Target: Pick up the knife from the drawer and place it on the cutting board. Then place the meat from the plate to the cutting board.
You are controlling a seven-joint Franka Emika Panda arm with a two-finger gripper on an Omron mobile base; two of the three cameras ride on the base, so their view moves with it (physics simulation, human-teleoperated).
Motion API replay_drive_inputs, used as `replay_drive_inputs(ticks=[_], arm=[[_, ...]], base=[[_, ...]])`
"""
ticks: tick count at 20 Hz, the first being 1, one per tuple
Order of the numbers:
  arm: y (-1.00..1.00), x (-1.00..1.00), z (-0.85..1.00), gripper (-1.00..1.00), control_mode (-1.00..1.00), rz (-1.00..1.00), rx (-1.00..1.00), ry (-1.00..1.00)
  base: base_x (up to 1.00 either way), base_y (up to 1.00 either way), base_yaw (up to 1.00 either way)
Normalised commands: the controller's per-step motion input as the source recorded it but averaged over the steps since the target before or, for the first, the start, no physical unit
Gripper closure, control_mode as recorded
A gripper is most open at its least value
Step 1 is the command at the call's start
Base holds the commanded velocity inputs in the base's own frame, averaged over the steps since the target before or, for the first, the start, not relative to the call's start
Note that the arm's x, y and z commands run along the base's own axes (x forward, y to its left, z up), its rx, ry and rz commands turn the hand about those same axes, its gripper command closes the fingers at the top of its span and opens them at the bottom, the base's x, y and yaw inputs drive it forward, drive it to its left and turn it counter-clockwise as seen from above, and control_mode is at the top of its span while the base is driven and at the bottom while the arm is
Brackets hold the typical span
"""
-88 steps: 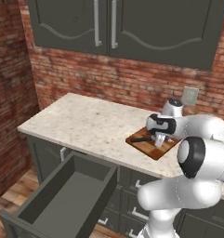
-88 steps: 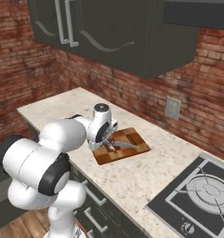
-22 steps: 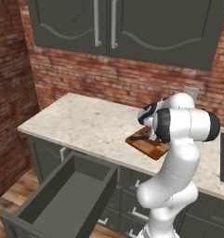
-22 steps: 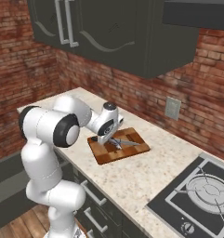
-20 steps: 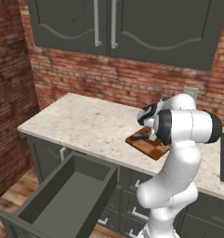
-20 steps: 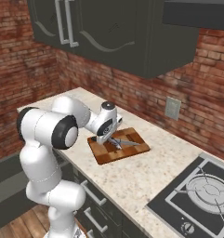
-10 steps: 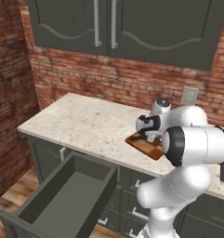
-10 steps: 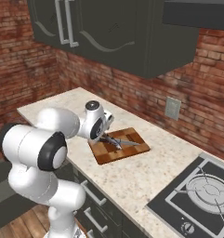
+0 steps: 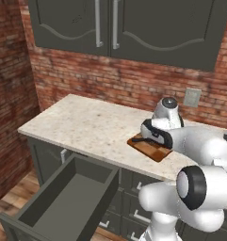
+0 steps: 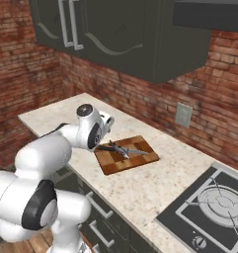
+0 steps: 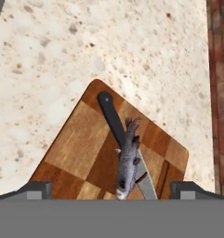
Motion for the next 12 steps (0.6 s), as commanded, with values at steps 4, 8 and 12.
replay_drive_inputs(ticks=[4, 8, 12], arm=[[0.0, -0.37, 0.66, -1.0, -1.0, -0.02, 0.0, 0.0], [0.04, -0.58, 0.06, -1.0, -1.0, -0.02, 0.0, 0.0], [0.01, -0.7, 0.07, -1.0, -1.0, 0.0, 0.0, 0.0]], base=[[0.0, 0.0, 0.0], [0.0, 0.0, 0.0], [0.0, 0.0, 0.0]])
